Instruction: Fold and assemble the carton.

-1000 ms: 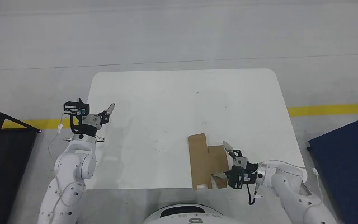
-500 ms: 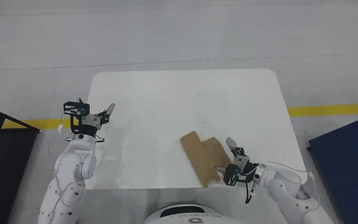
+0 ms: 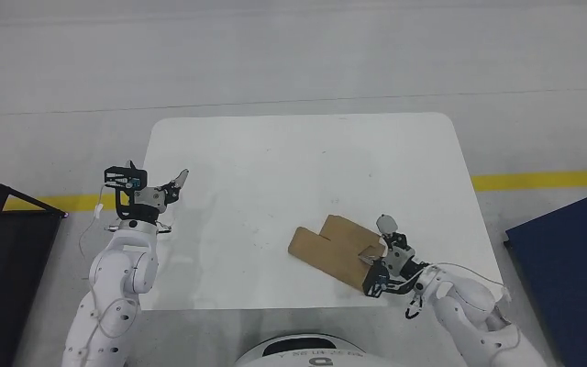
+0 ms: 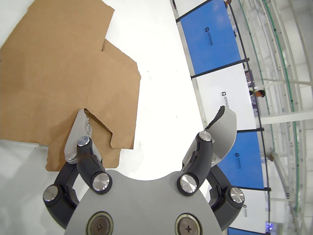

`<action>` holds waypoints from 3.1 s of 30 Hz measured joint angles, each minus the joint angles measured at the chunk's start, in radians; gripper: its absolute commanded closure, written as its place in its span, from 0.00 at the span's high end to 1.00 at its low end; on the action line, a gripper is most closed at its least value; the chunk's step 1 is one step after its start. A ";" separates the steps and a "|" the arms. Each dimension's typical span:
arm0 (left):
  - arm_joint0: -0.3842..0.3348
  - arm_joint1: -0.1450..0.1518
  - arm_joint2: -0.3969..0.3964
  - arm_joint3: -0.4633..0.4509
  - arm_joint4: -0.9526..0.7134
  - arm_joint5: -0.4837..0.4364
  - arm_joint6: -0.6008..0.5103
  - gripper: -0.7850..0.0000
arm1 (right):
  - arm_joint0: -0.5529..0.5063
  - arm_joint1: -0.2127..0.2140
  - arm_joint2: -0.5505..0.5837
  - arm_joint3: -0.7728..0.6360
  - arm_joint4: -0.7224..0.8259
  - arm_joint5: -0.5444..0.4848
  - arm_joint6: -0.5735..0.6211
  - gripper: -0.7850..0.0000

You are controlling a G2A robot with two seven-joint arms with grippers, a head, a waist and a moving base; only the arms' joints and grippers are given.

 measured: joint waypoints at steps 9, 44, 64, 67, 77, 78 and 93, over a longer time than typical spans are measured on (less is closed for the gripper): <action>0.000 0.000 0.000 0.000 0.000 0.000 0.000 1.00 | -0.028 0.006 -0.017 -0.004 -0.117 0.086 -0.040 0.94; 0.000 0.000 0.000 0.000 0.000 0.000 0.000 1.00 | -0.065 0.054 0.120 0.069 -0.101 -0.009 -0.390 0.91; 0.000 0.000 0.000 0.000 0.000 0.000 0.000 1.00 | -0.027 0.050 0.008 0.066 -0.245 0.101 -0.224 0.04; 0.000 0.000 0.000 0.000 0.000 0.000 0.000 1.00 | -0.024 0.048 -0.013 0.065 -0.276 0.129 -0.187 0.00; 0.000 0.000 0.000 0.000 0.000 0.000 0.000 1.00 | -0.035 0.043 -0.018 0.049 -0.238 0.268 -0.168 0.00; 0.000 0.000 0.000 0.000 0.000 0.000 0.000 1.00 | -0.046 0.041 -0.013 0.045 -0.222 0.320 -0.157 0.00; 0.000 0.000 0.000 0.000 0.000 0.000 0.000 1.00 | -0.086 0.032 -0.004 0.025 -0.103 0.517 -0.146 0.00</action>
